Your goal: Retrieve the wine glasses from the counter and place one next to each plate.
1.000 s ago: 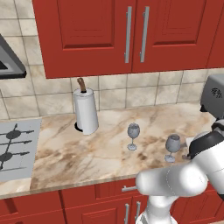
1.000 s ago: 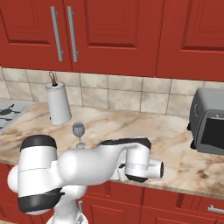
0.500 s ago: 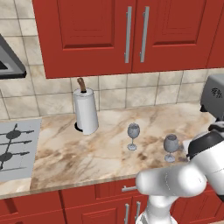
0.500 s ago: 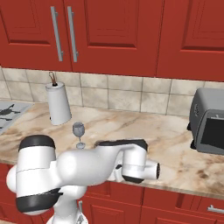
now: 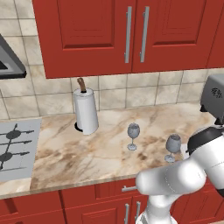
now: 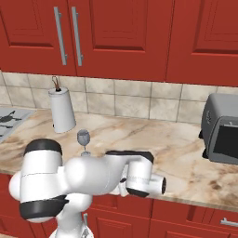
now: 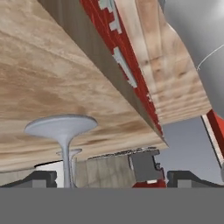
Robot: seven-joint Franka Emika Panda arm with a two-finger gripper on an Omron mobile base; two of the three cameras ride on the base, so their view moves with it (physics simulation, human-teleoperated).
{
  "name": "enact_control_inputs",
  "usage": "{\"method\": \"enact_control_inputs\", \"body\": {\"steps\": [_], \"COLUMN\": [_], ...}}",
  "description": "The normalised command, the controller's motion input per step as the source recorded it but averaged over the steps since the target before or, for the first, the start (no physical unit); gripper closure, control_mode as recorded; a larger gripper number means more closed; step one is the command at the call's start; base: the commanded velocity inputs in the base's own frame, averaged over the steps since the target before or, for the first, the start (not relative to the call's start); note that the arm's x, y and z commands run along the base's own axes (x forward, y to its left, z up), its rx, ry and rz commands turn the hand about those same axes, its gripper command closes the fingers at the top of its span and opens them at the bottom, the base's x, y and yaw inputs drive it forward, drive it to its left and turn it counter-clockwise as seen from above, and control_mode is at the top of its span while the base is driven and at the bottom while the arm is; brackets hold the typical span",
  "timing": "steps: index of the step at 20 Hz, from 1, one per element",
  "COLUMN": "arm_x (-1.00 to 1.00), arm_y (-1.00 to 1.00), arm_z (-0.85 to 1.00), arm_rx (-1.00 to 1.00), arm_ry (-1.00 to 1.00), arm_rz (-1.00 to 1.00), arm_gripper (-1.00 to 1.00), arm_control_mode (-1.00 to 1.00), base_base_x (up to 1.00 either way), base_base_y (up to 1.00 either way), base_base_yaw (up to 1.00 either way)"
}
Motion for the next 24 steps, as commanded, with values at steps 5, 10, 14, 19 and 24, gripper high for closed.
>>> {"method": "enact_control_inputs", "body": {"steps": [5, 10, 14, 19, 24], "arm_x": [0.17, 0.1, 0.04, 0.01, 0.02], "arm_y": [0.04, 0.01, 0.03, 0.02, 0.0], "arm_z": [0.0, -0.03, -0.04, 0.0, 0.0], "arm_rx": [0.0, 0.02, 0.03, 0.04, 0.05], "arm_ry": [0.0, 0.04, 0.05, 0.04, 0.02], "arm_rz": [-0.02, -0.02, -0.01, -0.01, 0.0], "arm_gripper": [-1.0, -1.0, -1.0, -1.0, 1.0], "arm_control_mode": [-1.0, -1.0, -1.0, -1.0, -1.0], "base_base_x": [0.0, 0.0, 0.0, 0.0, 0.0], "base_base_y": [0.0, 0.0, 0.0, 0.0, 0.0], "base_base_yaw": [0.0, 0.0, 0.0, 0.0, 0.0]}}
